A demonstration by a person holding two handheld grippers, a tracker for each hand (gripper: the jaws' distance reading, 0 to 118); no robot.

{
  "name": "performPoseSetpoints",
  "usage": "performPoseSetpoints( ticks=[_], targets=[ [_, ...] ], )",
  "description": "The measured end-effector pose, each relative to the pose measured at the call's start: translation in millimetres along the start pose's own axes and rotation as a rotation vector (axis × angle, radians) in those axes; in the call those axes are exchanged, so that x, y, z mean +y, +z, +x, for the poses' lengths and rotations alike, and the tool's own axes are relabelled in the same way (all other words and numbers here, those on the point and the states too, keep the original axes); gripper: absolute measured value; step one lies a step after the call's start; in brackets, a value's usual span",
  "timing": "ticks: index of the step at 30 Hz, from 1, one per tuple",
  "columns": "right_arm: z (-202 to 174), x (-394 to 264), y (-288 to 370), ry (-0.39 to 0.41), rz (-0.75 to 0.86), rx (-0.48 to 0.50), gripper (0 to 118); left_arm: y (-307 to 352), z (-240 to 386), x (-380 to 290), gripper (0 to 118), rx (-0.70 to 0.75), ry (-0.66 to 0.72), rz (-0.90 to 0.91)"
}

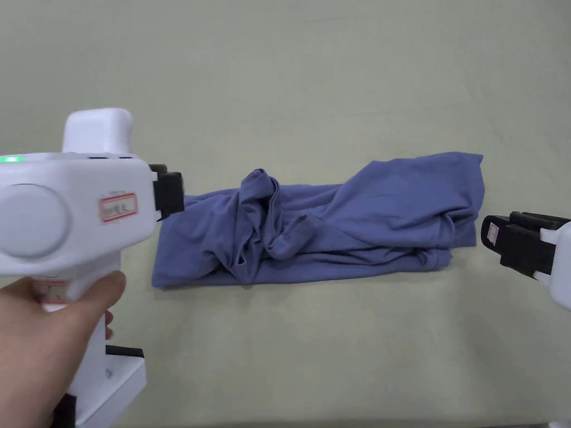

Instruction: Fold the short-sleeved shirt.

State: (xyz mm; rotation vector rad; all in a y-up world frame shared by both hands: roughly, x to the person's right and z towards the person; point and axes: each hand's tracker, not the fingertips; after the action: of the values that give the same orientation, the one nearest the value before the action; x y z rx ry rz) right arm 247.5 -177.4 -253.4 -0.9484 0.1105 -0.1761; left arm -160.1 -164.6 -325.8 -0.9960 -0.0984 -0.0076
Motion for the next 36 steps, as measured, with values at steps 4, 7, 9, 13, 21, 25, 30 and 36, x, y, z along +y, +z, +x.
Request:
performPoseSetpoints(
  ticks=[4,7,9,13,21,25,30,36],
  targets=[
    [1,-2,1,0.0,-0.007,-0.009,3,-53,33,-9,2,-0.159,-0.021,-0.11],
    [5,-5,0,0.002,-0.028,-0.027,3,-82,77,-15,2,-0.261,-0.028,-0.155],
    [7,-8,1,0.005,-0.041,-0.046,3,-99,105,-20,2,-0.293,-0.104,-0.183],
    [12,-12,2,0.0,-0.055,-0.06,3,-99,134,-19,2,-0.291,-0.137,-0.174],
    [8,-9,10,0.005,-0.04,-0.05,3,-14,90,-6,2,-0.317,-0.098,-0.001],
    [-1,-7,18,0.033,-0.027,-0.042,3,28,30,-7,12,-0.096,-0.061,0.072],
    [-10,-8,23,0.057,-0.019,-0.032,3,-32,-51,-19,96,-0.008,0.224,-0.155],
    [-14,-13,26,0.071,-0.039,-0.034,3,-87,-49,-29,86,-0.074,0.225,-0.193]
  ],
)
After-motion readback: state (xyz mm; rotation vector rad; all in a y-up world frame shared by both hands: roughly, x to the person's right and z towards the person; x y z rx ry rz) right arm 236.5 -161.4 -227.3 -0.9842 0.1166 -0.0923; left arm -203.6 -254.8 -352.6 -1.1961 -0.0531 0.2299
